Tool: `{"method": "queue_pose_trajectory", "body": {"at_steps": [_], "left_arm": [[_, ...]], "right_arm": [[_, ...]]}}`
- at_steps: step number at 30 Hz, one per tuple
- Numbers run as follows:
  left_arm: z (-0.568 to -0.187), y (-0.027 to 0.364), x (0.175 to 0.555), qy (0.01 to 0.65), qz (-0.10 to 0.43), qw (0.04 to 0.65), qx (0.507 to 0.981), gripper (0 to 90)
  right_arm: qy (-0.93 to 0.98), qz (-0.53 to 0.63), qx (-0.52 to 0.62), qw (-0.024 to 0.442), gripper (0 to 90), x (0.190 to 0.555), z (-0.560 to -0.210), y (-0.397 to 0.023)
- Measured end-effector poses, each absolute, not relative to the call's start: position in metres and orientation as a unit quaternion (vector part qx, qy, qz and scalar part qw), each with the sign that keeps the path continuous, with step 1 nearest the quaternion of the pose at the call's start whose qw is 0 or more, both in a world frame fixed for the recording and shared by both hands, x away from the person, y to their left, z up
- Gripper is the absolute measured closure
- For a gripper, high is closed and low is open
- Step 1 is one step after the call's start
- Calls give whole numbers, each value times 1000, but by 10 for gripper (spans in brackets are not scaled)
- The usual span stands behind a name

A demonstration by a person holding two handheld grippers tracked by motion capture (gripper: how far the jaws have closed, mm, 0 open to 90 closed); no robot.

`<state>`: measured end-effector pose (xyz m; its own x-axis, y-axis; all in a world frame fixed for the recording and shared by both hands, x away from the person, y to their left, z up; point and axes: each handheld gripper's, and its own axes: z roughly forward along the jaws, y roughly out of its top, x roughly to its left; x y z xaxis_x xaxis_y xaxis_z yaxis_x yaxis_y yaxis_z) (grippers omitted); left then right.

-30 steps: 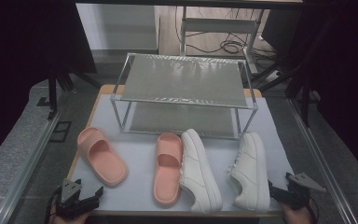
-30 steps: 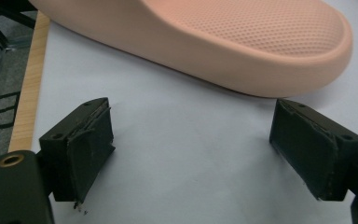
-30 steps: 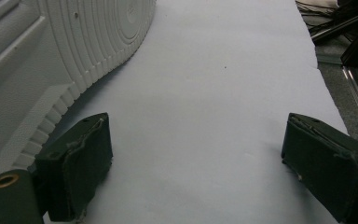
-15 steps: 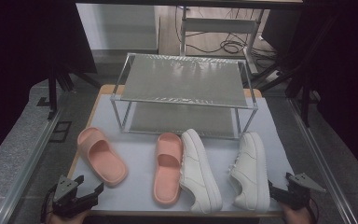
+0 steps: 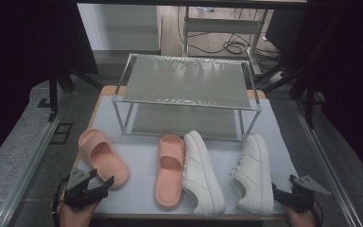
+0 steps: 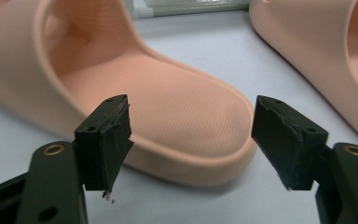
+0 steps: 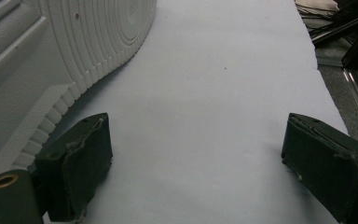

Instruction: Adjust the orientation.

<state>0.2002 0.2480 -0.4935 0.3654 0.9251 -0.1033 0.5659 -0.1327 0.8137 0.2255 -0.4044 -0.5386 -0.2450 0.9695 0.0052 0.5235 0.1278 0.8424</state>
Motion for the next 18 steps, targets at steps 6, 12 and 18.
{"method": "queue_pose_trajectory", "body": {"at_steps": [6, 12, 18], "left_arm": [[-489, 236, 218, 514, 218, 396, 729, 323], [-487, 231, 233, 523, 213, 394, 725, 358], [-485, 229, 245, 532, 211, 389, 722, 395]], "right_arm": [[691, 380, 540, 293, 82, 225, -539, -404], [691, 380, 540, 293, 83, 225, -539, -404], [691, 380, 540, 293, 83, 225, -539, -404]]}}
